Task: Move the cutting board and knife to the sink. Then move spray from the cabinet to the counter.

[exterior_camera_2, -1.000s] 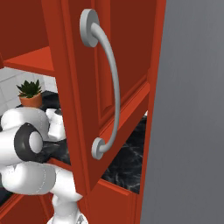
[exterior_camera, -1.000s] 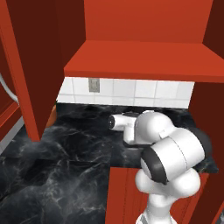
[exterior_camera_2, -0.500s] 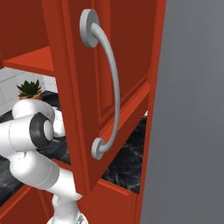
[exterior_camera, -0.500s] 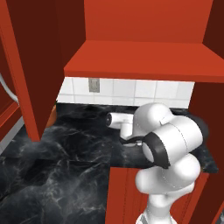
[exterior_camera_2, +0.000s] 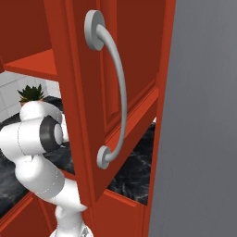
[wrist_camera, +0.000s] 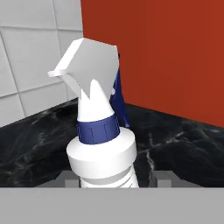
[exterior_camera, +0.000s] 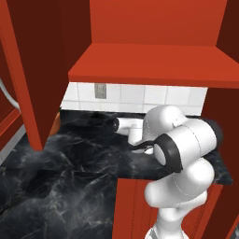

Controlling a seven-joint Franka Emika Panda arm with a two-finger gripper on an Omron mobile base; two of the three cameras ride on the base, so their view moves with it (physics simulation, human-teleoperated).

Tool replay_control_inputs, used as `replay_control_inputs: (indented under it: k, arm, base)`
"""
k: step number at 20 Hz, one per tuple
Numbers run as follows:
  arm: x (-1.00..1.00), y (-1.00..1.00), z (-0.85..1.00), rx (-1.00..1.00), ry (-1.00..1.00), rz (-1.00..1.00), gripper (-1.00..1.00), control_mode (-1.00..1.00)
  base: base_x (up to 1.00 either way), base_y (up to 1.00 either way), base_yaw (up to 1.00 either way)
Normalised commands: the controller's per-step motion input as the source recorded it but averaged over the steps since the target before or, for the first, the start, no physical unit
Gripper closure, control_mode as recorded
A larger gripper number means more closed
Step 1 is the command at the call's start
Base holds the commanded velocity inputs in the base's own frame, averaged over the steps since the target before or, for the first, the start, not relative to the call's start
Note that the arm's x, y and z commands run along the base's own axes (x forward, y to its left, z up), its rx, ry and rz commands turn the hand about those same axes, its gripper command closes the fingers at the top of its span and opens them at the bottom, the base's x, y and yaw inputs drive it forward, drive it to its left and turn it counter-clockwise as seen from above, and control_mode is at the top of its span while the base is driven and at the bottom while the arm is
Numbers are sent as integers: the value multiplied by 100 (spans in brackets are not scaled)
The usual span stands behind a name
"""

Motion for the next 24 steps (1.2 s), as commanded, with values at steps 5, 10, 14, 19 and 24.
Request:
replay_control_inputs:
  k: [5, 10, 14, 19, 24]
  arm:
    - [-19, 0, -51, 3, -23, -5, 100, -100]
    - [-25, 0, -53, 3, -29, -4, 100, -100]
    - [-23, 0, -51, 2, -29, -7, 100, -100]
    - [-23, 7, -50, 1, -27, -9, 100, -100]
    - [-18, 17, -50, 0, -27, -12, 100, -100]
  base:
    - [0, 0, 0]
    - [0, 0, 0]
    - [0, 0, 0]
    - [0, 0, 0]
    - [0, 0, 0]
